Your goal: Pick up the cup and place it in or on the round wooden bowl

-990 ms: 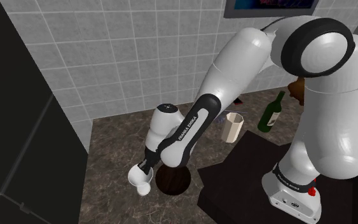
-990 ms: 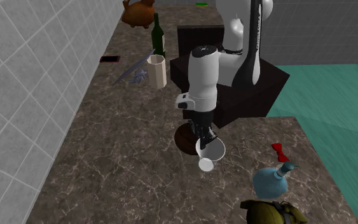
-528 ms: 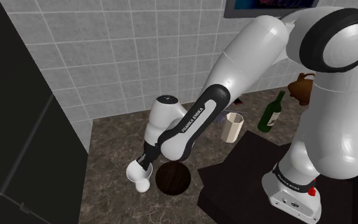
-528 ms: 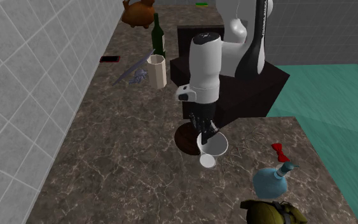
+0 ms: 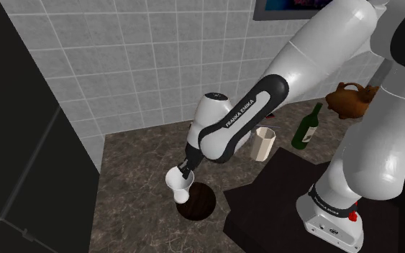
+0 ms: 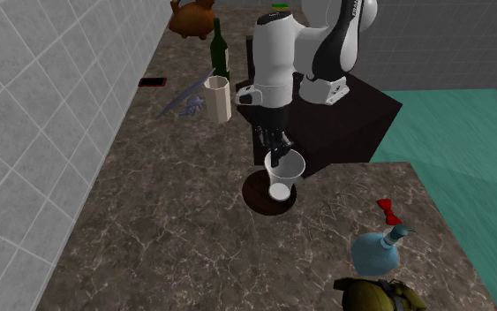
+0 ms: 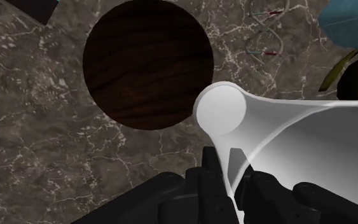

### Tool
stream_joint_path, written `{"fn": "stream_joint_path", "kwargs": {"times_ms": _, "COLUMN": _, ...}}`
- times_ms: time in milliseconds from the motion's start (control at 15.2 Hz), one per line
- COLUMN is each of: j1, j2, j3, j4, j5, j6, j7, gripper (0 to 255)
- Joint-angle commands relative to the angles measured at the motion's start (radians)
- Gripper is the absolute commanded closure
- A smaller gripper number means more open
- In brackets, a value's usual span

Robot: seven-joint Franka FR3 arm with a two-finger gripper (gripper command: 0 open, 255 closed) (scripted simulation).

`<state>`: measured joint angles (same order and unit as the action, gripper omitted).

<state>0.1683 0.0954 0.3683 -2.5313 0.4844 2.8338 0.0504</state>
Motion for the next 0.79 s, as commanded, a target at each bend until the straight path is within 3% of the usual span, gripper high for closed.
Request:
{"fn": "stream_joint_path", "kwargs": {"times_ms": 0, "j1": -0.038, "j2": -0.065, "j3": -0.002, "j4": -0.049, "j5": 0.066, "j6": -0.030, "j7": -0.093, "gripper": 255}}
{"fn": "stream_joint_path", "kwargs": {"times_ms": 264, "j1": -0.068, "j2": -0.173, "j3": -0.036, "j4": -0.126, "j5": 0.135, "j6": -0.086, "j7": -0.206, "gripper": 255}}
{"fn": "stream_joint_path", "kwargs": {"times_ms": 726, "j1": -0.054, "j2": -0.058, "j3": -0.029, "j4": -0.120, "j5": 0.217, "j6": 0.021, "j7": -0.292, "gripper": 255}}
